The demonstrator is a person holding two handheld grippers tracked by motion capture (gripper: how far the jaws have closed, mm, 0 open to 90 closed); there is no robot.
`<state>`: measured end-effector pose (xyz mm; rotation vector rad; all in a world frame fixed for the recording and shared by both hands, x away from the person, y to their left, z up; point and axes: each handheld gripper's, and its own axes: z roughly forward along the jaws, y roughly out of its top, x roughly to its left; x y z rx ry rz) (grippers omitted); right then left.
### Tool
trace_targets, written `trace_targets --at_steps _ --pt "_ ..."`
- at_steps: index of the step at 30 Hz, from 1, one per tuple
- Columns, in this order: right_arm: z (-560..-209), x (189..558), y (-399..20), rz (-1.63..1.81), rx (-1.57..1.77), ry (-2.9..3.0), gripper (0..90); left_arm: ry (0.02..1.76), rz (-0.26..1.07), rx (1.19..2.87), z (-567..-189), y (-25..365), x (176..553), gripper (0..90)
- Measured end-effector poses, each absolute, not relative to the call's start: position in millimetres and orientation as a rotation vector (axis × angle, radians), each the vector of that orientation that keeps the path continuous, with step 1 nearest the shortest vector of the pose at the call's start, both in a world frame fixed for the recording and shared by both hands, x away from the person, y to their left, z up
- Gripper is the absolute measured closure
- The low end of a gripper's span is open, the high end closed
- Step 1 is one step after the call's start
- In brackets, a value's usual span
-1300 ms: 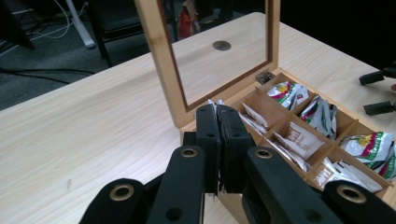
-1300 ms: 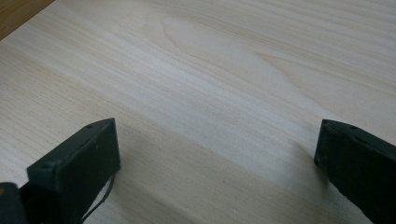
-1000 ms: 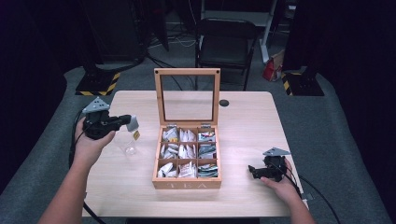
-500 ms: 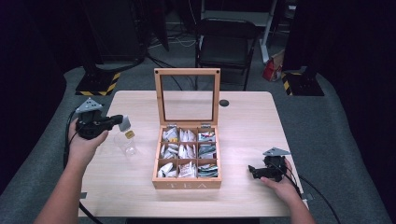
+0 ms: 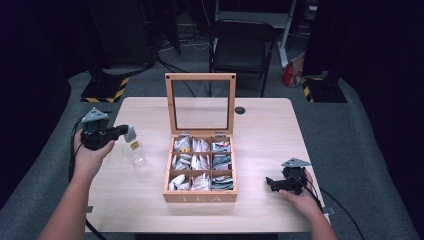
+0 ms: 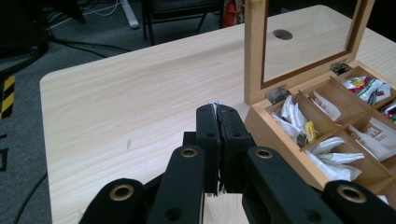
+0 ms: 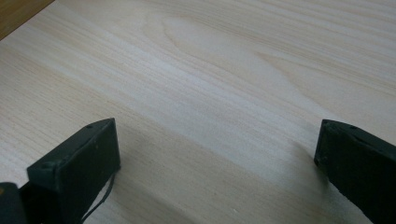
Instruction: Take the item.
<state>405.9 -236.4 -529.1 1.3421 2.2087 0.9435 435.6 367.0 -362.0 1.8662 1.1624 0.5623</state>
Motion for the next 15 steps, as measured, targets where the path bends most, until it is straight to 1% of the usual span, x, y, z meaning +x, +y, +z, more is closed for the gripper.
trace_targets --at_steps 15 --pt "-529 406 -236 0.943 1.339 2.209 0.0 1.210 0.542 1.869 -386 370 441 88.3"
